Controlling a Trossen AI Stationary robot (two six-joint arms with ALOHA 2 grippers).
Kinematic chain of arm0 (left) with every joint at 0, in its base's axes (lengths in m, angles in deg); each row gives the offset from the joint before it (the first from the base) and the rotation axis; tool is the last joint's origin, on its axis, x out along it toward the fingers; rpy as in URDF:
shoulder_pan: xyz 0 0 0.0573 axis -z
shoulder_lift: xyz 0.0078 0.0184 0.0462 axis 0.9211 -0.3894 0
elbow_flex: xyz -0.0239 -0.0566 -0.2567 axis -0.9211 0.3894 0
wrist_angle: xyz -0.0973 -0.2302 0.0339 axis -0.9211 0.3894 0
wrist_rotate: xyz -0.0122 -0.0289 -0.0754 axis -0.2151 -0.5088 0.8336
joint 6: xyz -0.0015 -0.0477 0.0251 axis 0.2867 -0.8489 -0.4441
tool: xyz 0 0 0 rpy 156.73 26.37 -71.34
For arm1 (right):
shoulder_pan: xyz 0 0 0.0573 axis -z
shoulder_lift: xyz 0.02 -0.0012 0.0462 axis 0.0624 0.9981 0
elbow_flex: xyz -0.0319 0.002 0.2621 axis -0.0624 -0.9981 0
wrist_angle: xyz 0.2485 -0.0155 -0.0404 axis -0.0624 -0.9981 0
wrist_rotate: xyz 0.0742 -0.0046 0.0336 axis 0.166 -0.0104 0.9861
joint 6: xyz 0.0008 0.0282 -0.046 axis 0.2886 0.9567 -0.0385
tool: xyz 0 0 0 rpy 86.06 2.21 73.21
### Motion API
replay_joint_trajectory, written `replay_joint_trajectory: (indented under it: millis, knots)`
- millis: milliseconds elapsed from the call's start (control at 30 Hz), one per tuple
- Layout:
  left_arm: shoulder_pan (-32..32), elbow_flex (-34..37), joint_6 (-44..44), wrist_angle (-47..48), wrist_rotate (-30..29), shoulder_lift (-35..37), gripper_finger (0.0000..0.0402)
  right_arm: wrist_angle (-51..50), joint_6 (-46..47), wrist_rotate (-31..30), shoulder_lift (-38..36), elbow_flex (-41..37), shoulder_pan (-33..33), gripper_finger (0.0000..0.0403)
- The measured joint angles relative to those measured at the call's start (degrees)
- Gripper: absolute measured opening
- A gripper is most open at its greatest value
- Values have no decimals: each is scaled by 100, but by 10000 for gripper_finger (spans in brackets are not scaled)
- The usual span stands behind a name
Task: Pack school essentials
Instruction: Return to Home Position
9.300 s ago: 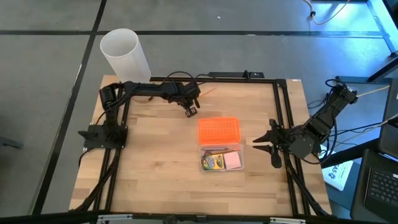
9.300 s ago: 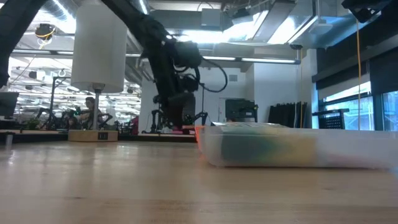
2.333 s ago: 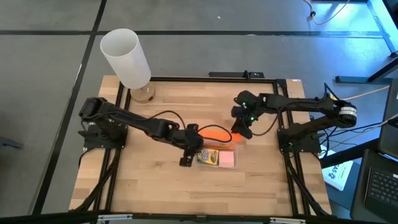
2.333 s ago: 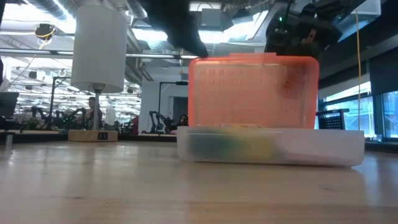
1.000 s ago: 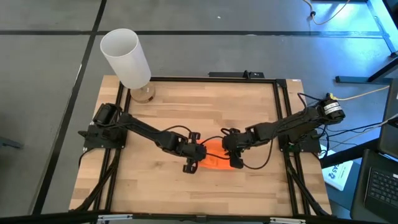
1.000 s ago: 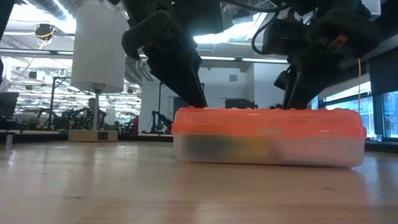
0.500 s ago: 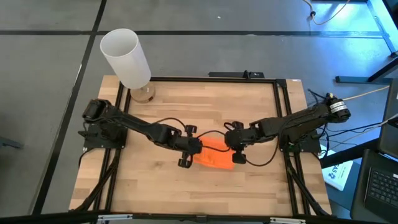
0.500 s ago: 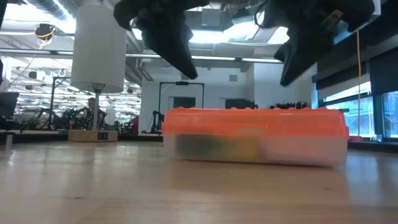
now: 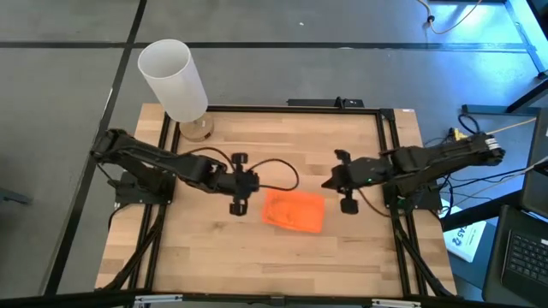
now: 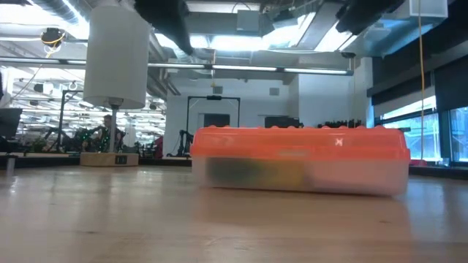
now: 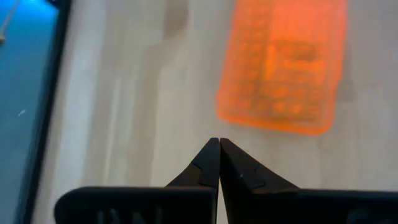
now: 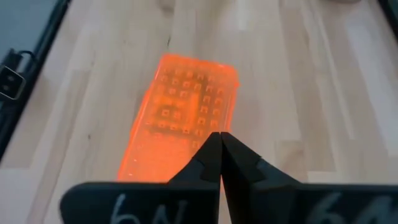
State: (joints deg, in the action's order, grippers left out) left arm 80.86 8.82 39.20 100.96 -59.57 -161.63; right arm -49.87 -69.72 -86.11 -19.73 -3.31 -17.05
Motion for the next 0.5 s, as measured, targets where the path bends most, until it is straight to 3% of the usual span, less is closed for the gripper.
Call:
replay_joint_trajectory:
  millis: [300, 500]
  knots:
    - [66, 1230, -939, 206, -501, 1539, 0, 621, 118, 0, -1386, -1126, 0, 7]
    - [144, 2373, -1204, -641, -460, 2981, 0, 1642, 181, 4, -2576, -2256, 0, 3]
